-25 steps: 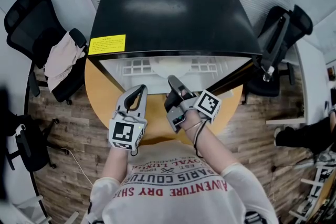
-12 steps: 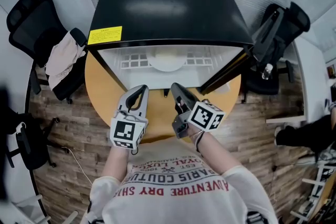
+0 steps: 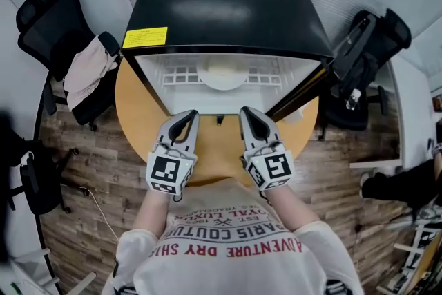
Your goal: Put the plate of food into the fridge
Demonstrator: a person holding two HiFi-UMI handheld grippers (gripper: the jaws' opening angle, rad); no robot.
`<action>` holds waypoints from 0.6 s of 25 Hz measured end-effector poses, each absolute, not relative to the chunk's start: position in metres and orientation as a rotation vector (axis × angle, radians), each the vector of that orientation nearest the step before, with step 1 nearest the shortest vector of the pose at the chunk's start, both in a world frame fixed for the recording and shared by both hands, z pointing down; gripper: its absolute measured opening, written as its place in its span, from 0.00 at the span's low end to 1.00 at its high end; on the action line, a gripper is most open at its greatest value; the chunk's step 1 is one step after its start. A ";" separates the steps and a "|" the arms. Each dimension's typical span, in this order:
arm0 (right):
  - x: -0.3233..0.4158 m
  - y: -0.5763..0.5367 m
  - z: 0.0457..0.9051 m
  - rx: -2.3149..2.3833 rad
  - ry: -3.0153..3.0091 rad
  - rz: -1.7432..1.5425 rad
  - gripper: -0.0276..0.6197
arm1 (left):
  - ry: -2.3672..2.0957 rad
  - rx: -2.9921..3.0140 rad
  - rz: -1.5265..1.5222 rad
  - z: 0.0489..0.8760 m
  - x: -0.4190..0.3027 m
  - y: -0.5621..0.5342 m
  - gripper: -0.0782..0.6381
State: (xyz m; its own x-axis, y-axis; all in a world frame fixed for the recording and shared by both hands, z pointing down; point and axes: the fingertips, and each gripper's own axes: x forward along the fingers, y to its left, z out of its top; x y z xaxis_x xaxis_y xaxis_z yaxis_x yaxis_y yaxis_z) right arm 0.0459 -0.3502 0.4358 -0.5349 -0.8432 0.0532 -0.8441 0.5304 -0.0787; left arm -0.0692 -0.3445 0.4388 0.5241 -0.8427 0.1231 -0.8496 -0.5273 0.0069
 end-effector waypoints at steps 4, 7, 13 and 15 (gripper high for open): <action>0.047 -0.348 0.435 1.485 -2.753 0.144 0.09 | -1.500 2.691 0.144 0.434 -0.068 -0.343 0.15; 0.050 -0.349 0.441 1.480 -2.739 0.184 0.09 | -1.507 2.689 0.141 0.432 -0.067 -0.343 0.15; 0.048 -0.349 0.444 1.447 -2.724 0.176 0.09 | -1.520 2.686 0.133 0.430 -0.064 -0.344 0.15; 0.047 -0.348 0.444 1.437 -2.725 0.178 0.09 | -1.526 2.685 0.134 0.430 -0.064 -0.344 0.15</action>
State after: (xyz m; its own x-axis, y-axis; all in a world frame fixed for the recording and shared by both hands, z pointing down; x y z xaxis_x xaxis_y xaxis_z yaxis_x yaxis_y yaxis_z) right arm 0.0474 -0.3480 0.4438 -0.5650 -0.8186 0.1027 -0.8250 0.5599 -0.0761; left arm -0.0638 -0.3441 0.4295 0.5092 -0.8548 0.1004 -0.8592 -0.5117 0.0014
